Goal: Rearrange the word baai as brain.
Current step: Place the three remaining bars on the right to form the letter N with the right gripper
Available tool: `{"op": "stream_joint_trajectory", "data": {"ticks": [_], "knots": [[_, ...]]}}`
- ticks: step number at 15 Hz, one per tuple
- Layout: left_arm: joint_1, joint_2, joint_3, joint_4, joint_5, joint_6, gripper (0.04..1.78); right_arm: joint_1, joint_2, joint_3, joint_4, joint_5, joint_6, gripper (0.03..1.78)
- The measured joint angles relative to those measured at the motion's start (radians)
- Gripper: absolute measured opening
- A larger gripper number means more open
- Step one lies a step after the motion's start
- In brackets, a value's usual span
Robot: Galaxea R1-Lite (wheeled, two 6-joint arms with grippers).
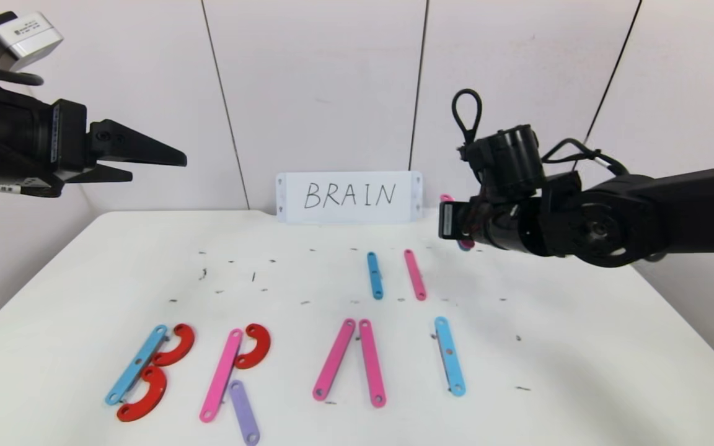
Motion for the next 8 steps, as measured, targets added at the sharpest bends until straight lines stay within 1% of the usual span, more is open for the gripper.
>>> {"op": "stream_joint_trajectory", "data": {"ticks": [4, 6, 7, 8], "knots": [[-0.003, 0.003, 0.004, 0.0, 0.0, 0.0, 1.73, -0.048, -0.087, 0.192, -0.003, 0.083, -0.006, 0.3], [-0.008, 0.005, 0.006, 0.0, 0.0, 0.0, 1.73, -0.057, -0.111, 0.274, -0.011, 0.092, -0.003, 0.3], [-0.01, 0.006, 0.006, 0.001, 0.0, 0.0, 1.73, -0.06, -0.117, 0.316, -0.031, 0.093, 0.0, 0.3], [-0.012, 0.006, 0.007, 0.001, 0.0, 0.0, 1.73, -0.061, -0.121, 0.359, -0.072, 0.095, 0.0, 0.3]]}}
